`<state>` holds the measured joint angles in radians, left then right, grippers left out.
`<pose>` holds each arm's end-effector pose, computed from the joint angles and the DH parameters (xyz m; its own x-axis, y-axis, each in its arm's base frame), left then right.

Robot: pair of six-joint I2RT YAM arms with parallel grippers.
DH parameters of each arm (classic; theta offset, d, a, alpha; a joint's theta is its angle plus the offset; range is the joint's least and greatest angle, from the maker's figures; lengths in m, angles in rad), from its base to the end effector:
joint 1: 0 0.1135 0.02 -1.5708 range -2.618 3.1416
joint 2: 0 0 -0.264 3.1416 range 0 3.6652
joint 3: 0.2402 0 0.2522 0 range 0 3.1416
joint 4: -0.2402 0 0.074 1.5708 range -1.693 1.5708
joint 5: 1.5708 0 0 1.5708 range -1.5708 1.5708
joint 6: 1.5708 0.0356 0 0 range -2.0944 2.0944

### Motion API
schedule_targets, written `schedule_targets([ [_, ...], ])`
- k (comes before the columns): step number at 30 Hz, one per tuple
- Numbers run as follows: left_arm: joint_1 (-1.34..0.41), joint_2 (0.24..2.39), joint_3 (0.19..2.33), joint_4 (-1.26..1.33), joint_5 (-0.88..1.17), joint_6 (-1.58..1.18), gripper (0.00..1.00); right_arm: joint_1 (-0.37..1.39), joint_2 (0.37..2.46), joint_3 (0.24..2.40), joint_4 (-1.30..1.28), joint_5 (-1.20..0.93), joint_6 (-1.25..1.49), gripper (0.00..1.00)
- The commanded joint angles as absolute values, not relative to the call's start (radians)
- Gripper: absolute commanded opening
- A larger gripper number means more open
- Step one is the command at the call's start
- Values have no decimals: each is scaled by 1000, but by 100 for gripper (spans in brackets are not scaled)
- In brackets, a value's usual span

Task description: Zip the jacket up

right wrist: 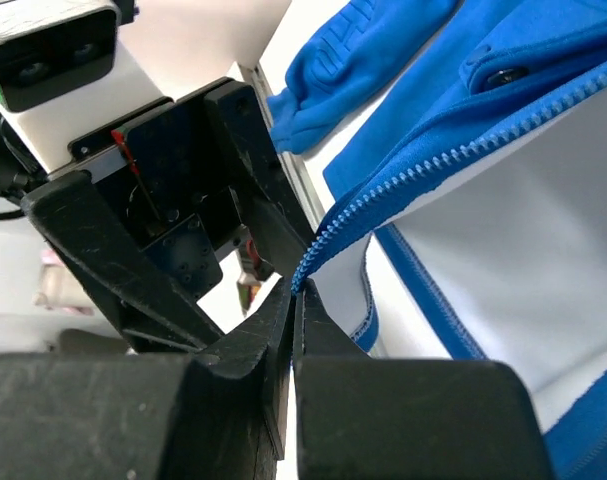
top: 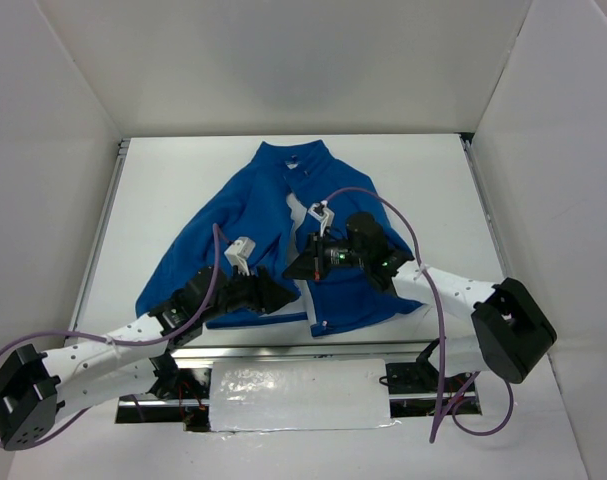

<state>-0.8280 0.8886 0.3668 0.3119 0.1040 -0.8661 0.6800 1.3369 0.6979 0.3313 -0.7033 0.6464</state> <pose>0.1345 -0.1519 0.2255 -0.7017 -0.3561 -0.6171 0.4117 0.5042 -0.7591 0.2092 0.1988 0.2417 -0.7655 -0.0282 -0.6428 -0.6236 0.2788 0.7304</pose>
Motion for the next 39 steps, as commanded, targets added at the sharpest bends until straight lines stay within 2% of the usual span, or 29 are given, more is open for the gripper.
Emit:
schedule_targets([
  [1,-824,887,394,391,106,-848,68,687,1301,670,451,-723,736,0],
  [2,-824,884,394,397,107,-848,68,687,1302,655,456,-710,750,0],
  [7,-821,858,377,434,115,-845,80,695,1321,589,580,-681,845,0],
  [9,-819,862,376,442,118,-842,80,699,1324,569,647,-670,893,0],
  [11,-819,870,367,456,130,-844,74,709,1322,552,679,-651,925,0],
  [13,-816,874,357,474,141,-848,74,710,1322,531,716,-627,954,0],
  [17,-815,861,362,425,135,-851,83,712,1313,540,694,-618,953,0],
  [18,-815,853,370,376,132,-850,89,710,1309,548,675,-606,942,0],
  [20,-815,819,382,315,114,-848,94,710,1296,548,646,-600,920,0],
  [22,-815,792,390,237,107,-848,95,710,1298,543,649,-607,933,0],
  [28,-815,782,336,287,159,-887,87,718,1350,502,894,-683,1064,0],
  [34,-815,776,310,351,166,-884,82,739,1358,534,885,-701,1058,0],
  [37,-813,782,311,379,173,-873,75,741,1362,535,885,-701,1055,0],
  [39,-815,787,310,400,172,-871,63,741,1370,532,891,-703,1058,0],
])
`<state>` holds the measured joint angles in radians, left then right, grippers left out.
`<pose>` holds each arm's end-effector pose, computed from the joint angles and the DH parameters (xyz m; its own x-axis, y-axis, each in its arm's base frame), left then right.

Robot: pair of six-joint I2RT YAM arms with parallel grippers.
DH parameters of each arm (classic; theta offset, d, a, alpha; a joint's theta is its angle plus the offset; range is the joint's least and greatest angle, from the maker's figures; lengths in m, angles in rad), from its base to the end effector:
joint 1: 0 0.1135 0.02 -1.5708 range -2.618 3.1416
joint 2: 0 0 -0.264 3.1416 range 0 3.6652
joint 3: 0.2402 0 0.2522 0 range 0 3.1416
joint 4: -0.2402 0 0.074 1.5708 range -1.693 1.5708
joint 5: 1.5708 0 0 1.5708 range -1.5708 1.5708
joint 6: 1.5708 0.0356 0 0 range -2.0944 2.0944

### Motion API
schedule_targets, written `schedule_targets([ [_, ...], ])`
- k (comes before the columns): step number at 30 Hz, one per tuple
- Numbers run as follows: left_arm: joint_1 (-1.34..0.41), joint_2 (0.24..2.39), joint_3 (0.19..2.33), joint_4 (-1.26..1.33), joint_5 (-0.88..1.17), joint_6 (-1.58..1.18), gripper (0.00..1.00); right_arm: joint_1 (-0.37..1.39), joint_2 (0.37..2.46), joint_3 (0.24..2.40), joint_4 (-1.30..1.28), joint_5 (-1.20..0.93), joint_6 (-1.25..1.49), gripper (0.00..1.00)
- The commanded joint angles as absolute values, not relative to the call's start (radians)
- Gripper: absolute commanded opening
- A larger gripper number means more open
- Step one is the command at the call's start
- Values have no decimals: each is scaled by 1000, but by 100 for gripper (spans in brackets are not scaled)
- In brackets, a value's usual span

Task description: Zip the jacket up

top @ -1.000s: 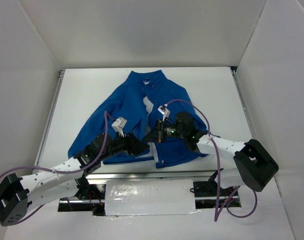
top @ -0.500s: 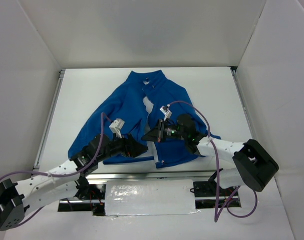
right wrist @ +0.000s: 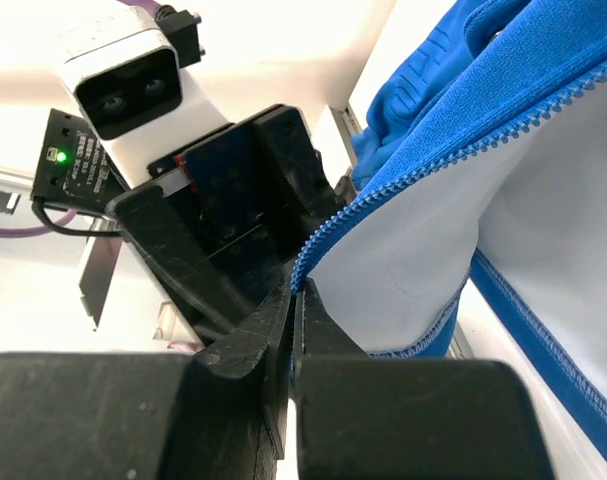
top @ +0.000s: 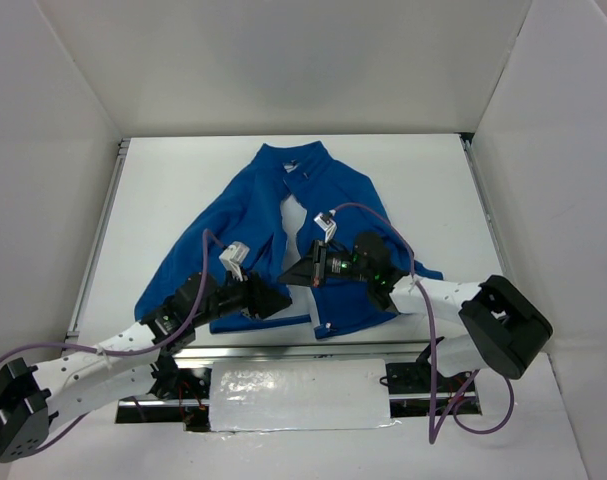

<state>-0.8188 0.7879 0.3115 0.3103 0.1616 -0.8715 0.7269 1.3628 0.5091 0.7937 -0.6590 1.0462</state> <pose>0.1233 -0.1402 0.2236 -0.7073 -0.3495 -0.6145 0.4473 0.4518 -0.7719 0.1900 0.1981 0.2205 -0.8725 0.1398 -0.4682 -0.4531 0.1269 0.8824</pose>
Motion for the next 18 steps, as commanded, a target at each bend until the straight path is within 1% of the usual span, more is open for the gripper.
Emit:
schedule_targets([
  [1,-813,790,308,406,172,-870,59,739,1371,529,894,-703,1058,0],
  [3,-815,788,305,414,178,-870,50,741,1381,526,891,-701,1055,0],
  [4,-815,787,304,417,179,-870,42,741,1384,528,885,-700,1052,0],
  [9,-815,762,299,408,186,-864,33,741,1413,549,844,-710,1019,0],
  [10,-813,756,299,407,186,-862,26,741,1417,552,842,-712,1017,0],
  [12,-815,747,298,402,184,-856,19,741,1428,558,842,-727,1012,0],
  [13,-815,744,298,402,190,-854,11,741,1437,564,841,-735,1011,7],
  [14,-813,741,298,400,189,-853,7,739,1440,566,844,-744,1009,14],
  [15,-813,738,301,394,184,-851,2,736,1445,563,863,-768,1008,23],
  [16,-815,733,301,393,181,-848,0,739,1445,560,873,-781,1009,26],
  [18,-815,727,302,388,178,-842,0,739,1442,542,900,-808,1005,30],
])
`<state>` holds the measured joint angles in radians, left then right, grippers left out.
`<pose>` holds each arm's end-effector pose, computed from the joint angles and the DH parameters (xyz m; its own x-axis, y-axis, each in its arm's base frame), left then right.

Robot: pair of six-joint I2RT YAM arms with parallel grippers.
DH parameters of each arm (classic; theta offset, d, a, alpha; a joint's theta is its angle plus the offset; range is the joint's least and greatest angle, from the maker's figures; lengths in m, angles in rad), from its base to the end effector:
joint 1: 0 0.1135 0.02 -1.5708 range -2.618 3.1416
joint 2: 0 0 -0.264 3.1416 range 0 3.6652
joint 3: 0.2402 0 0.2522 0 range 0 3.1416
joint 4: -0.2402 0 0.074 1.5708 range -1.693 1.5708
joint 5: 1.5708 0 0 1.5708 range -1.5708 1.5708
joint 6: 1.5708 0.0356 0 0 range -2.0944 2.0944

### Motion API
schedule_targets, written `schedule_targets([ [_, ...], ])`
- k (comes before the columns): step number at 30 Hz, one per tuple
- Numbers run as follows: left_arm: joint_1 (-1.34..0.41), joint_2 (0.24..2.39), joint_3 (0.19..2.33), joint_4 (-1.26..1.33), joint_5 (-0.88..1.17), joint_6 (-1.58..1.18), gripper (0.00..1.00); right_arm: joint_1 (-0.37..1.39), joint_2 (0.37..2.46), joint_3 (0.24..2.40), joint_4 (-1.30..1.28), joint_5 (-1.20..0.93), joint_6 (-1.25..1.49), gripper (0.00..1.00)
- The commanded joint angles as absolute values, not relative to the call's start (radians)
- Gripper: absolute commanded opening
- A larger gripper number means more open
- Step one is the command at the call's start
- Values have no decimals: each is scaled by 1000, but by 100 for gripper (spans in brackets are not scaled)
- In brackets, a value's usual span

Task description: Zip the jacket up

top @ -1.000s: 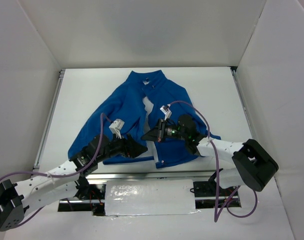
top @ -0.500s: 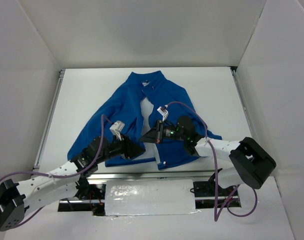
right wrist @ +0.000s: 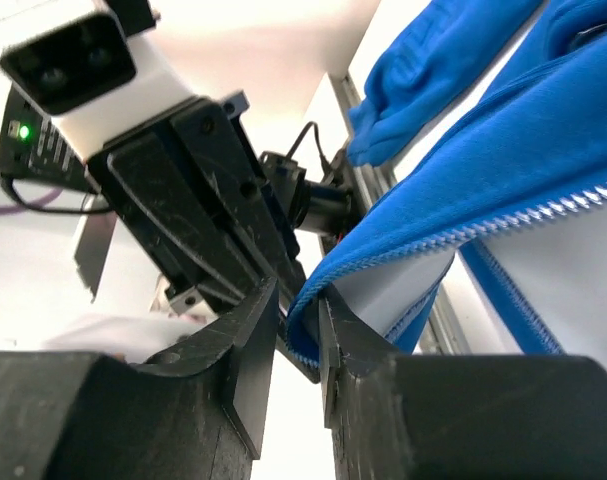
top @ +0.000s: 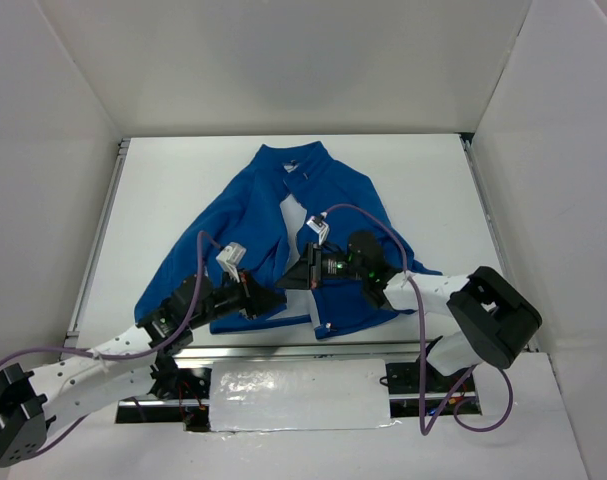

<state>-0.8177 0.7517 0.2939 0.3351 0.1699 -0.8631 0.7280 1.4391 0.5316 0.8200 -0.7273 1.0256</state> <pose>0.1198 -0.1367 0.2260 -0.6880 -0.3611 -0.6295 0.4785 0.4264 -0.7676 0.1960 0.2064 0.2103 -0.8815 0.0698 -0.4669 -0.4584 0.1104 0.8819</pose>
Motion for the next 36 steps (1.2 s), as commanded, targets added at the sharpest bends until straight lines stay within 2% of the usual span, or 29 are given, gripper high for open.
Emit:
schedule_targets([
  [1,-815,721,304,387,175,-841,0,739,1437,535,905,-811,1005,30],
  [5,-813,715,305,385,161,-839,0,739,1425,511,946,-842,1006,25],
  [8,-813,724,313,384,156,-841,0,742,1411,502,943,-845,1002,15],
  [13,-813,742,318,402,169,-847,0,745,1414,506,901,-839,976,14],
  [15,-813,739,319,400,167,-848,1,742,1417,503,893,-831,971,3],
  [16,-813,736,321,402,170,-845,6,744,1416,502,887,-827,968,0],
  [17,-813,735,321,399,178,-845,18,744,1407,502,885,-828,962,0],
  [19,-813,730,319,393,189,-842,27,742,1391,506,853,-828,945,0],
  [20,-813,729,318,391,195,-842,35,742,1384,512,833,-831,931,0],
  [23,-813,718,301,403,212,-847,40,738,1355,540,763,-842,878,0],
  [30,-813,713,295,419,224,-848,36,726,1368,546,768,-865,865,0],
  [33,-813,724,291,432,227,-848,39,726,1373,540,796,-870,890,0],
  [36,-813,750,291,455,244,-851,32,724,1371,545,793,-865,894,0],
])
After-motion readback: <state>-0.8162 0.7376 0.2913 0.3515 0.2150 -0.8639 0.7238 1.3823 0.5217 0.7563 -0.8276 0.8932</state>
